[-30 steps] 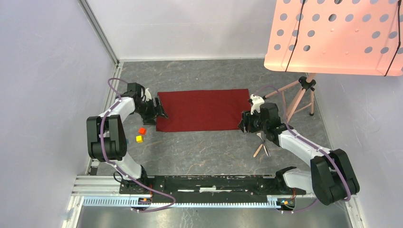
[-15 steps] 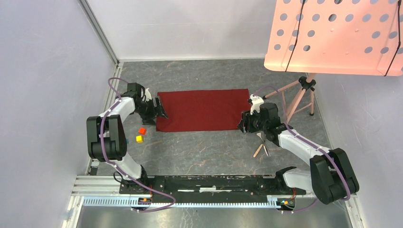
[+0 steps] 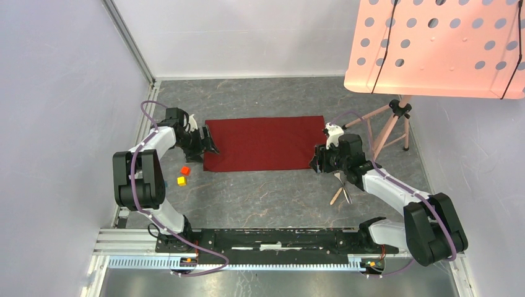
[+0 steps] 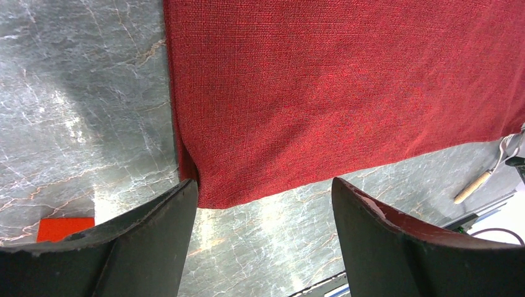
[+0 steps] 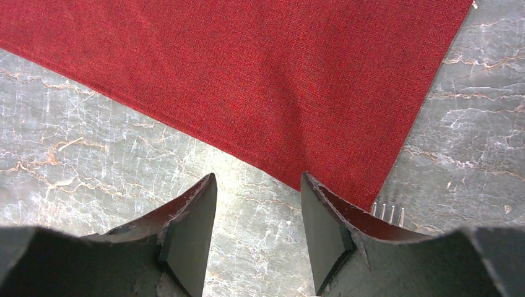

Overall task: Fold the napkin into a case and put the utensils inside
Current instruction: Smooth out the rectangle-folded napkin at the center of the board.

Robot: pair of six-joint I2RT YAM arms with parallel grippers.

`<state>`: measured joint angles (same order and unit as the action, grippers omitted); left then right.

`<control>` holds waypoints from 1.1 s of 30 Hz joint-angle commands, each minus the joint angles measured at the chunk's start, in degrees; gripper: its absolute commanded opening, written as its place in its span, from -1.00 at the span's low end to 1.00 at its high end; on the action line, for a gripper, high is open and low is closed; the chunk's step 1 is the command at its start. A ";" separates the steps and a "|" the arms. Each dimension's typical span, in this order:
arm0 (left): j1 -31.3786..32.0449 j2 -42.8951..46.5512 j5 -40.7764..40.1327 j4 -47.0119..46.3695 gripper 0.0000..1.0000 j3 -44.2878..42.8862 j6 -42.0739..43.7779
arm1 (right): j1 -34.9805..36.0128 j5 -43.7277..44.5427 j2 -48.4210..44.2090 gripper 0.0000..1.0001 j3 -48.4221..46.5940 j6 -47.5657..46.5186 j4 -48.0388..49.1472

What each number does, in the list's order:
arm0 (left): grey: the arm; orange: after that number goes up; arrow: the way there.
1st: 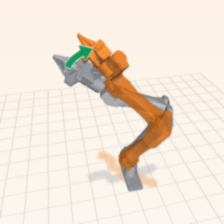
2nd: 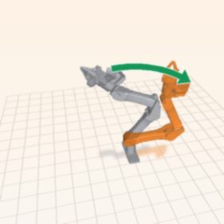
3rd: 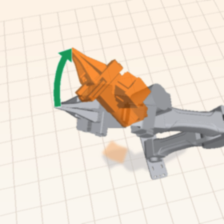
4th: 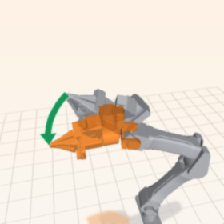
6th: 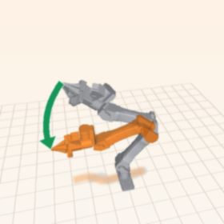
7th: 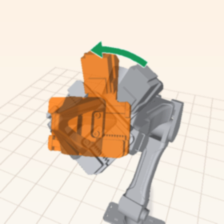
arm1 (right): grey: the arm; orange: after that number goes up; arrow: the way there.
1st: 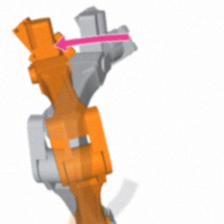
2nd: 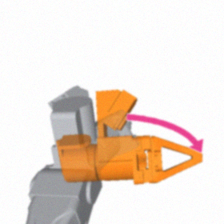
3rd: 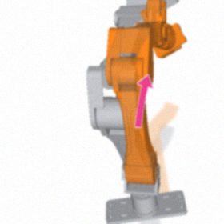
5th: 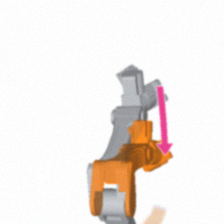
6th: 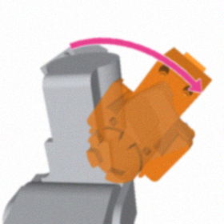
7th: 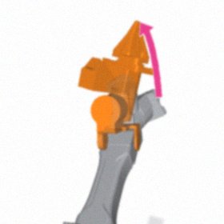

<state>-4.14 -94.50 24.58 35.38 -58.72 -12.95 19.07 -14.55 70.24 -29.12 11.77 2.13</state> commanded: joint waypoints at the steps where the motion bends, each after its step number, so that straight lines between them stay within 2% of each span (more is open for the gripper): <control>1: -0.15 0.10 2.37 -1.79 0.71 -0.43 1.00 | 0.08 -0.45 -0.64 0.15 -0.58 0.29 1.73; 12: 0.20 -0.68 0.49 -2.00 0.71 0.88 -1.14 | 0.07 -0.38 0.08 0.15 -0.28 0.29 2.52; 20: 0.36 1.50 2.40 -1.20 0.59 3.25 -1.11 | 0.04 -0.33 -0.13 0.15 -0.49 0.20 1.87; 27: 0.46 11.39 -3.88 -2.81 0.56 6.48 -1.37 | 0.13 -0.61 0.19 0.15 -0.24 0.34 2.04; 31: 0.50 10.58 -5.87 -2.07 0.57 6.13 -2.20 | 0.09 -0.73 0.60 0.15 -0.32 0.38 2.18; 33: 0.52 10.21 -10.48 -0.15 0.59 5.28 -2.89 | 0.04 -0.47 0.81 0.15 -0.65 0.54 1.98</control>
<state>-3.99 -83.79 20.82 33.87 -52.12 -13.04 19.07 -14.59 70.50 -29.12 11.79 2.55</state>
